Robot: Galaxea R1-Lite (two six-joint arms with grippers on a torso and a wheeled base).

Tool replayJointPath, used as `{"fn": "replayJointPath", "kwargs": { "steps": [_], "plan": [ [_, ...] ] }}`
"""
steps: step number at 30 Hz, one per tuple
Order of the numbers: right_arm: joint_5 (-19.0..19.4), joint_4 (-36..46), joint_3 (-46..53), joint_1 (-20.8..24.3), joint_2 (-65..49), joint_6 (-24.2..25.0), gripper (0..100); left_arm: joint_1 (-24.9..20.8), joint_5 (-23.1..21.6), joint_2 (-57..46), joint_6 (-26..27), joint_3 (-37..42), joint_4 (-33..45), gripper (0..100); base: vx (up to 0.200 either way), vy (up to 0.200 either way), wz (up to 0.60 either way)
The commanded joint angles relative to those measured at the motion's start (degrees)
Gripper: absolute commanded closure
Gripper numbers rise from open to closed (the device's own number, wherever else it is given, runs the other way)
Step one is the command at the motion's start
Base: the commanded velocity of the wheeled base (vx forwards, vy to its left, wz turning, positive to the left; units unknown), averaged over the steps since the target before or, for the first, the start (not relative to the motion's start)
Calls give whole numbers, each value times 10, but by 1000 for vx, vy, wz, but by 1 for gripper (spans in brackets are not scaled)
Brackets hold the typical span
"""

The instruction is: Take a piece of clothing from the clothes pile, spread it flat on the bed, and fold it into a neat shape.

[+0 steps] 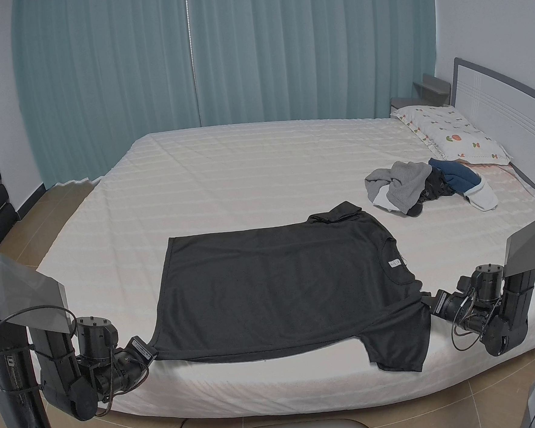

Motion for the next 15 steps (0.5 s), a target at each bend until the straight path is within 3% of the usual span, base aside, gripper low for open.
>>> {"fn": "replayJointPath", "kwargs": {
  "steps": [1,3,4,11,15],
  "plan": [
    [2,32,-59,-1,18,-1,100,1,0,5,-1,-3,-1,100,0,0,0],
    [3,37,-59,0,20,-1,100,1,0,5,-1,-3,-1,100,0,0,0],
    [10,31,-54,2,29,-1,0,1,0,5,-1,-3,-1,100,0,0,0],
    [26,-6,-50,-32,36,3,0,1,0,8,-1,-4,-1,100,0,0,0],
    [75,-21,0,-55,13,3,0,2,0,9,-1,-4,-1,100,0,0,0]
  ]
}}
